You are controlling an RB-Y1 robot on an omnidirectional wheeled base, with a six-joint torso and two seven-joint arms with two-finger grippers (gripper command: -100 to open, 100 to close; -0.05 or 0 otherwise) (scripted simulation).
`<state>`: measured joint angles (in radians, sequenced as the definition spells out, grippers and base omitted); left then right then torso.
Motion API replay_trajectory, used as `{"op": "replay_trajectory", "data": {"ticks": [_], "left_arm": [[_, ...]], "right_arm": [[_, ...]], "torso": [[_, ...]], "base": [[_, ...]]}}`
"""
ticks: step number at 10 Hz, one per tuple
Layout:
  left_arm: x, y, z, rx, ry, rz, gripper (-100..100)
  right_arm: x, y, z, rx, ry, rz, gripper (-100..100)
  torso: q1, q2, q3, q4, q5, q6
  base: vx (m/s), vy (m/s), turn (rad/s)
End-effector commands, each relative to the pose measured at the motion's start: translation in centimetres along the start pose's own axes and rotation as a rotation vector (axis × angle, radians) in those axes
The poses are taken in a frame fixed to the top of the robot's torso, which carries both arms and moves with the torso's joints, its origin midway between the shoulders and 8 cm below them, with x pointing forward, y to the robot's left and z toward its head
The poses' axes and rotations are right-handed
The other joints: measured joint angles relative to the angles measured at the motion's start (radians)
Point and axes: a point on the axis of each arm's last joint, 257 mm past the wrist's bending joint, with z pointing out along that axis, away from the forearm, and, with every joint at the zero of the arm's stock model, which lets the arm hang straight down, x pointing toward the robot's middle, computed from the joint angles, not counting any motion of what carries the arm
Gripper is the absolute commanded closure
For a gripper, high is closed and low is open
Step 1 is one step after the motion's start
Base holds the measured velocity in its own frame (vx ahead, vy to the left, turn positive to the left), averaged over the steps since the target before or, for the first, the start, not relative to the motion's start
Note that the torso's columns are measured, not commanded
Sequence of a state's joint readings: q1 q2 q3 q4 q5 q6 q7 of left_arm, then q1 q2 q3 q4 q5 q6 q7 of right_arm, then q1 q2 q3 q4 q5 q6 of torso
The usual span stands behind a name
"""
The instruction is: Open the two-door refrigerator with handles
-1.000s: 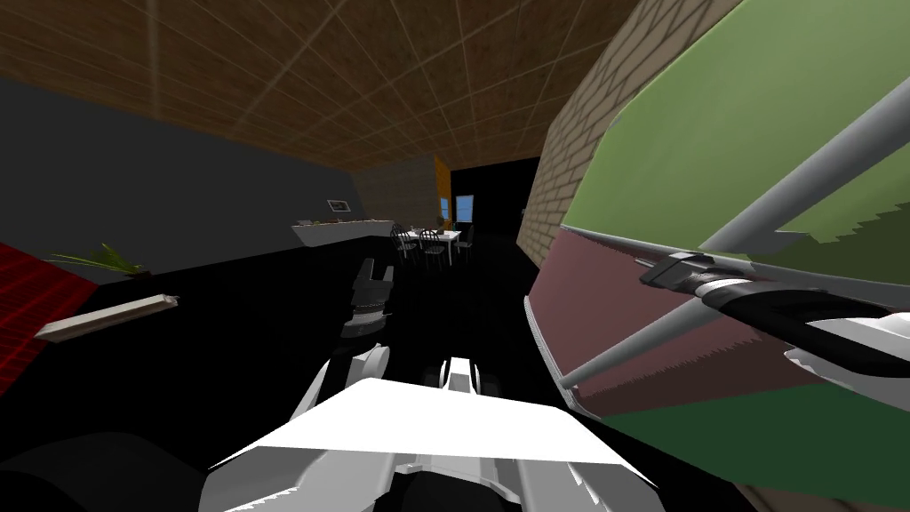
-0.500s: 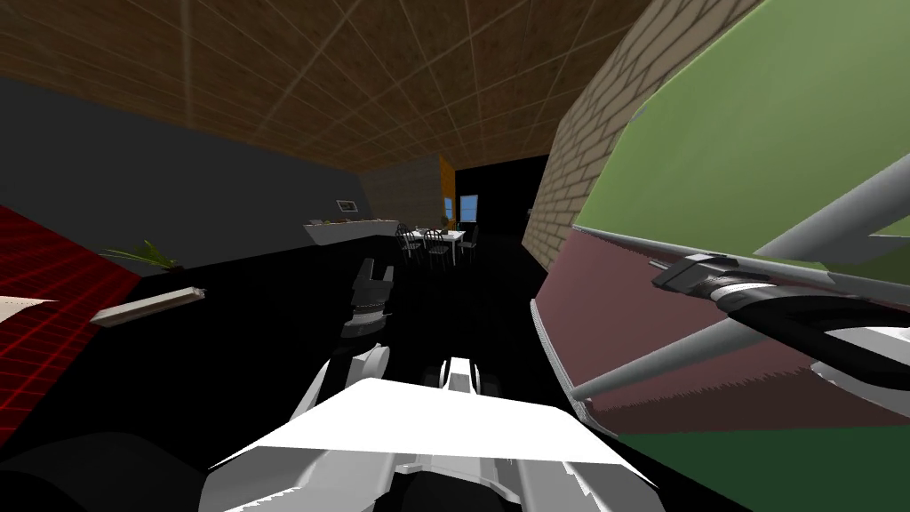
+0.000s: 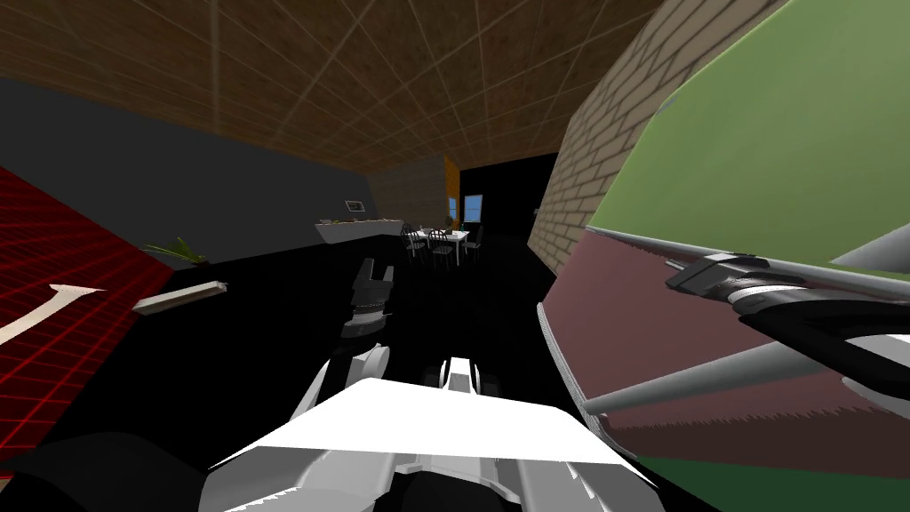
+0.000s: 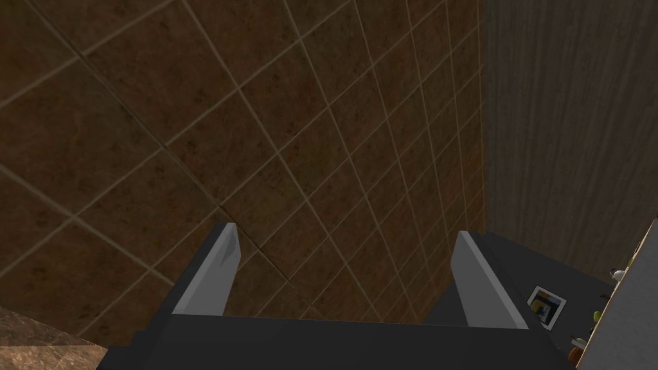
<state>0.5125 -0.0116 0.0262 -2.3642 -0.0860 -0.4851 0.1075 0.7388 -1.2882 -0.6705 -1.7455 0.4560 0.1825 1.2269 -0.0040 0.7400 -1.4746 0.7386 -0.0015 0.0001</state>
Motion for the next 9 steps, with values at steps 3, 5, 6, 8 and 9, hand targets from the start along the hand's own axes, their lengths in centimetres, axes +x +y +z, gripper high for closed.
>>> {"op": "replay_trajectory", "data": {"ticks": [3, 5, 6, 8, 9], "left_arm": [[0.0, 0.0, 0.0, 0.0, 0.0, 0.0, 0], [0.0, 0.0, 0.0, 0.0, 0.0, 0.0, 0], [0.0, 0.0, 0.0, 0.0, 0.0, 0.0, 0], [0.0, 0.0, 0.0, 0.0, 0.0, 0.0, 0], [0.0, 0.0, 0.0, 0.0, 0.0, 0.0, 0]], "right_arm": [[0.7, -1.5, -1.9, 0.038, 0.066, -0.023, 100], [0.8, -3.5, -2.7, 0.091, 0.085, -0.029, 100], [0.3, -4.3, -3.2, 0.105, 0.087, -0.029, 100], [0.9, -3.5, -3.8, 0.091, 0.118, -0.044, 100], [1.4, -3.7, -3.9, 0.101, 0.135, -0.044, 100]], "torso": [[0.004, -0.002, -0.001, -0.001, 0.002, 0.001], [0.001, 0.001, 0.001, 0.0, 0.0, 0.0], [0.007, -0.003, -0.002, -0.001, 0.002, -0.001], [0.004, -0.003, -0.002, -0.001, 0.002, 0.0], [0.001, -0.001, 0.0, 0.0, 0.001, 0.0]], "base": [[0.041, 0.044, 0.023], [0.02, 0.031, 0.132], [0.062, 0.083, 0.141], [0.023, 0.033, -0.018], [0.0, 0.0, 0.0]]}}
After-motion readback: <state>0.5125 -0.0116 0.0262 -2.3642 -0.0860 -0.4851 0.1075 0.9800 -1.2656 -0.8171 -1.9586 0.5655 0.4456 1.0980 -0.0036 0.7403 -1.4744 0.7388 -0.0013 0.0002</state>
